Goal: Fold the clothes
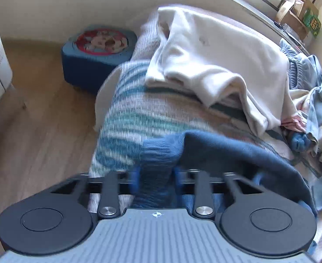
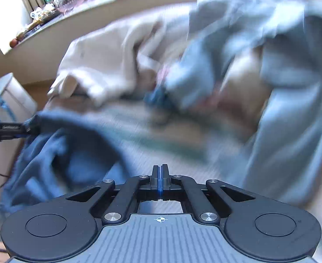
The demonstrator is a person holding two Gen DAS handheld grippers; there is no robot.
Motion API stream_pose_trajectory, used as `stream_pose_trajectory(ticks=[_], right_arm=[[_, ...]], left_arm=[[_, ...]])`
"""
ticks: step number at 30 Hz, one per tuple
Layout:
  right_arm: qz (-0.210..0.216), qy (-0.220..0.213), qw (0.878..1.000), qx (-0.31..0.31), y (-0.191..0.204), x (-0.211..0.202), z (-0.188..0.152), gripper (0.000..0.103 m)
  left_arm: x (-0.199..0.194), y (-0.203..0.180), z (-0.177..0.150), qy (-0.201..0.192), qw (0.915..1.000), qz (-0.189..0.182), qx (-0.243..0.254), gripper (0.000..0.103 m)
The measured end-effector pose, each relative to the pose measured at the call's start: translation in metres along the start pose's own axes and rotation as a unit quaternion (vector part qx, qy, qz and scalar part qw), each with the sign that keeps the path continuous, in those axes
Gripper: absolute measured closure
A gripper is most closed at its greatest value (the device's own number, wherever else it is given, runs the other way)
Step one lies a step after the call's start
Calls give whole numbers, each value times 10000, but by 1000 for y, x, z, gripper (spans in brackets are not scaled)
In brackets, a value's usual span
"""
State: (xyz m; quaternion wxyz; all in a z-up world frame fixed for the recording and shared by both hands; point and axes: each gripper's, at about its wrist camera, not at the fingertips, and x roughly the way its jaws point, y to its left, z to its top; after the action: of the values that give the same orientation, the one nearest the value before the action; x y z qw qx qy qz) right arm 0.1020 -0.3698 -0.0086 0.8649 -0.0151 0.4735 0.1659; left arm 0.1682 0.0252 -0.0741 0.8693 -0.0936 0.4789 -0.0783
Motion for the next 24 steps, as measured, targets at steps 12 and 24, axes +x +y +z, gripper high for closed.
stream_pose_trajectory(ticks=[12,24], right_arm=[[568,884,9943,153,9,32,-12,75],[693,1100,9889,726,6,48,-42,98]], left_arm=[[-6,-9,13,-208,9991,217,294,80],[7,-4,6,-180,9997,163,93,81]])
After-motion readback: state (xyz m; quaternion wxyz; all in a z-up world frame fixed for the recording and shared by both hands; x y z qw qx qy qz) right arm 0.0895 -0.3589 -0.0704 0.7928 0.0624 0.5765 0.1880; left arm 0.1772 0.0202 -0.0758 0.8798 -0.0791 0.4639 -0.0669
